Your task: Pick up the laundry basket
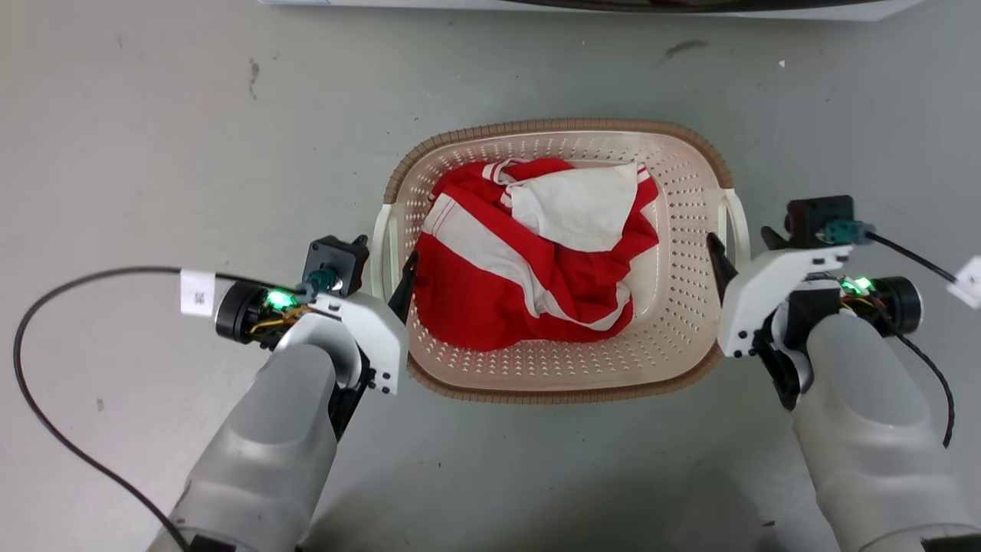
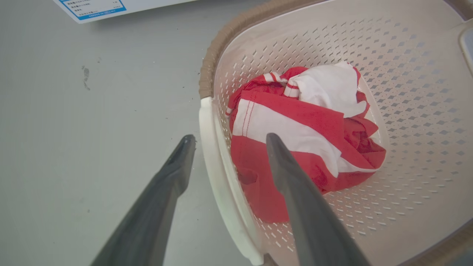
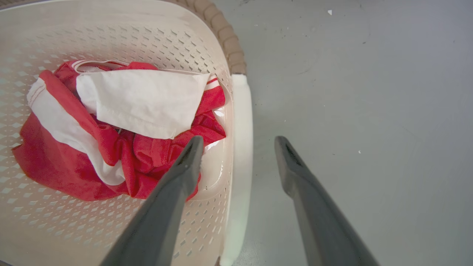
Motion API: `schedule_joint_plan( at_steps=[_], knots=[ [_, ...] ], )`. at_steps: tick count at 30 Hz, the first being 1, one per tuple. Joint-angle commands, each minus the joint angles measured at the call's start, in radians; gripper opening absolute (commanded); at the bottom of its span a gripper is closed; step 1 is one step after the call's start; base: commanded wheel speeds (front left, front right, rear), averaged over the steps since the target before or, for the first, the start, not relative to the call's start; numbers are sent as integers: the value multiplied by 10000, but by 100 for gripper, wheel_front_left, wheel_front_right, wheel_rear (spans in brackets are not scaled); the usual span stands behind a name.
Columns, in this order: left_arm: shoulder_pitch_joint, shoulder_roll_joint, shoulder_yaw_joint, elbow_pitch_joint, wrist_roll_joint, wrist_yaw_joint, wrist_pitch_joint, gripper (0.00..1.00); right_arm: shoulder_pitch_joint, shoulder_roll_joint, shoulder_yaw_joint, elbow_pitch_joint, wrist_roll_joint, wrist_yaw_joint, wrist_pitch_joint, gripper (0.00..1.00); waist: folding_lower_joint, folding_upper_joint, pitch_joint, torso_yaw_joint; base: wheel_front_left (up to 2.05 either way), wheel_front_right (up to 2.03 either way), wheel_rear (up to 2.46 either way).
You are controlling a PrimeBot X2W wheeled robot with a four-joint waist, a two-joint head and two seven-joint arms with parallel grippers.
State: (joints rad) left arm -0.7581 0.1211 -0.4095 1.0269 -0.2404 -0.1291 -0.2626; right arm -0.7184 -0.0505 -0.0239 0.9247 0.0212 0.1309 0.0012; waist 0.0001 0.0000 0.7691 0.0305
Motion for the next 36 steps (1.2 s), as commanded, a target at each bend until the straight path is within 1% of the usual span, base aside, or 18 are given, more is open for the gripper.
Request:
schedule_joint_plan(
  at_steps=[1, 7, 10, 12, 19, 24, 25, 31, 32, 33, 36],
  knots=[
    [-280, 43, -259, 276, -264, -15, 104, 100, -336, 4, 95, 288, -73, -3, 146, 100, -1, 0, 113, 20, 0, 0, 0],
    [-1018, 134, -1533, 762, -1218, -16, 702, 100, -1139, 3, 163, 1292, 64, -3, 674, 100, -1, 0, 388, 79, 0, 0, 0],
    [-1272, 214, -2142, 807, -1805, -16, 1265, 100, -1515, 4, 202, 1757, 14, -3, 984, 100, -1, 0, 521, 74, 0, 0, 0],
    [-1419, 314, -2581, 716, -2259, -17, 1705, 100, -1775, 3, 226, 2034, 82, -3, 1187, 100, -1, 0, 612, 70, 0, 0, 0],
    [-1785, 776, -3822, 309, -3677, -15, 2648, 100, -2384, 4, 198, 2869, 158, -3, 1536, 100, -1, 0, 869, 93, 0, 0, 0],
    [-1969, 1012, -4623, 183, -4301, -17, 2843, 100, -2613, 4, 261, 3130, 94, -3, 1428, 100, -1, 0, 1005, 80, 0, 0, 0],
    [-1969, 1012, -4623, 183, -4301, -17, 2843, 100, -2613, 4, 261, 3130, 94, -3, 1428, 100, -1, 0, 1005, 80, 0, 0, 0],
    [-2140, 1119, -5328, 211, -4902, -17, 2700, 100, -2753, 4, 197, 3328, -40, -3, 1411, 100, -1, 0, 1066, 99, 0, 0, 0],
    [-2137, 1096, -5418, 211, -5040, -16, 2719, 45, -2770, 4, 203, 3353, -33, -3, 1413, 38, -1, 0, 1069, 114, 0, 0, 0],
    [-2117, 1061, -5531, 168, -5170, -17, 2774, 0, -2788, 4, 246, 3370, -69, -3, 1385, 0, -1, 0, 1072, 128, 0, 0, 0],
    [-2195, 1102, -5885, 17, -5522, -21, 2809, 0, -2825, 4, 318, 3428, -72, 2, 1364, 0, -1, 0, 1060, 175, 0, 0, 0]
  ],
)
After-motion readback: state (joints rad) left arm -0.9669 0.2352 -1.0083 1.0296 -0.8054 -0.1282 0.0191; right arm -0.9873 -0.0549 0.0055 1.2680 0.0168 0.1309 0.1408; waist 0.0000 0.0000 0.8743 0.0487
